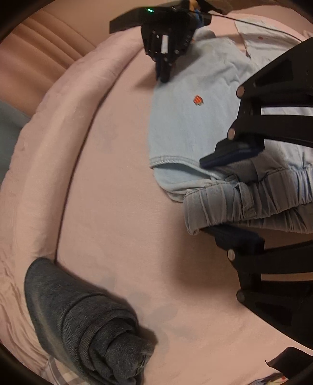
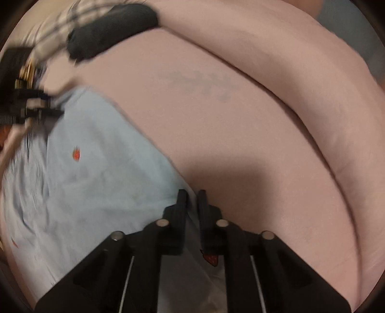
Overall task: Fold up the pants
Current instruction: 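Grasp the elastic waistband with the left tool while the right tool grasps the leg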
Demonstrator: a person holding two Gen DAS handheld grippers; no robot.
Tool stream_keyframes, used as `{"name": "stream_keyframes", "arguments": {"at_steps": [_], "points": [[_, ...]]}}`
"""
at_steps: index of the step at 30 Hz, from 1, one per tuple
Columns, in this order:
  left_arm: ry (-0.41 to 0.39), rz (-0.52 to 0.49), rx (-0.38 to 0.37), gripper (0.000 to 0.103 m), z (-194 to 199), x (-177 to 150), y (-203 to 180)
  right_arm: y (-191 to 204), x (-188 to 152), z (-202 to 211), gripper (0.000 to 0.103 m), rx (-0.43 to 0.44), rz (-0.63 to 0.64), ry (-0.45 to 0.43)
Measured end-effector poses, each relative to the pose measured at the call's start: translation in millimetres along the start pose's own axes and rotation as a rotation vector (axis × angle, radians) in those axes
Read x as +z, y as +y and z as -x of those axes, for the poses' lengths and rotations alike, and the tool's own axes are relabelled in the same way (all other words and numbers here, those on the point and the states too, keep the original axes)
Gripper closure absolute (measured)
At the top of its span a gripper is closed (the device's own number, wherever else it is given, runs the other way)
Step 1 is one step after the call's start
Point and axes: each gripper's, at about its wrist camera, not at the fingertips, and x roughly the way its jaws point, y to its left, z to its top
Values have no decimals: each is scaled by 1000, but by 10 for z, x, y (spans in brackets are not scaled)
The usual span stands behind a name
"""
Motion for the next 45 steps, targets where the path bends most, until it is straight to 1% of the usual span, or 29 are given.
{"name": "stream_keyframes", "arguments": {"at_steps": [2, 4, 6, 7, 8, 10, 11, 12, 14, 15, 16, 18, 20, 22, 23, 24, 26, 28, 29, 31, 33, 34, 35, 37, 38, 40, 42, 44, 45], "points": [[-39, -4, 0, 61, 32, 17, 0, 51, 7, 58, 97, -39, 51, 16], [-73, -9, 15, 60, 24, -13, 18, 12, 40, 200, 97, -86, 49, -37], [-31, -6, 75, 44, -189, -53, 62, -129, 44, 279, 97, -77, -31, -100], [-11, 7, 96, 44, -289, -51, 97, -179, 14, 213, 96, -68, -60, -89], [-29, 3, 111, 44, -268, -43, 68, -172, -31, 47, 93, -89, -61, -37], [-36, -19, 156, 37, -178, -4, 0, -75, -110, 25, 90, -150, -22, -71], [-48, -29, 186, 27, -116, 13, -18, -107, -127, 108, 89, -154, -34, -79], [-95, -53, 234, 24, 15, 23, -52, -170, -149, 176, 86, -135, -59, -73], [-188, -85, 292, 24, 226, -16, -129, -327, -240, 388, 79, -101, -120, -86], [-230, -94, 283, 23, 323, -13, -176, -416, -319, 549, 79, -115, -144, -118], [-246, -99, 238, 23, 363, -3, -223, -483, -397, 671, 79, -131, -160, -139], [-216, -128, 121, 23, 280, 37, -404, -601, -656, 874, 79, -130, -221, -161], [-179, -205, 77, 23, 52, 47, -666, -578, -725, 771, 80, -141, -269, -133], [-99, -227, 88, 23, -304, 86, -805, -689, -911, 607, 81, -185, -298, -51], [-23, -211, 134, 23, -580, 112, -802, -751, -1021, 442, 81, -226, -312, 22], [44, -189, 193, 20, -831, 122, -765, -796, -1114, 451, 80, -212, -319, -39], [-14, -207, 193, 17, -836, 143, -798, -934, -1200, 519, 81, -166, -379, -69], [29, -205, 185, 17, -809, 211, -791, -1051, -1205, 590, 81, -150, -424, -44], [7, -205, 164, 17, -712, 242, -775, -1072, -1183, 624, 77, -161, -430, -28], [-100, -197, 128, 17, -408, 309, -710, -1068, -1106, 733, 74, -199, -417, -26], [-170, -148, 100, 17, -184, 393, -526, -937, -1005, 877, 64, -180, -377, -92], [-165, -127, 108, 17, -161, 435, -440, -908, -973, 951, 53, -153, -360, -125], [-146, -109, 130, 17, -186, 471, -358, -934, -991, 1028, 50, -131, -341, -142], [-104, -87, 166, 17, -290, 538, -205, -882, -918, 1018, 51, -107, -304, -155], [-84, -79, 173, 17, -323, 519, -127, -750, -763, 878, 51, -89, -283, -150], [-47, -70, 154, 17, -335, 438, 12, -688, -689, 751, 52, -53, -242, -126], [-23, -61, 164, 17, -365, 384, 132, -623, -602, 553, 51, -30, -182, -80], [-4, -70, 231, 17, -446, 327, 152, -626, -515, 377, 50, -59, -143, -14], [1, -79, 215, 17, -487, 349, 178, -643, -509, 336, 50, -61, -139, -2]]}}
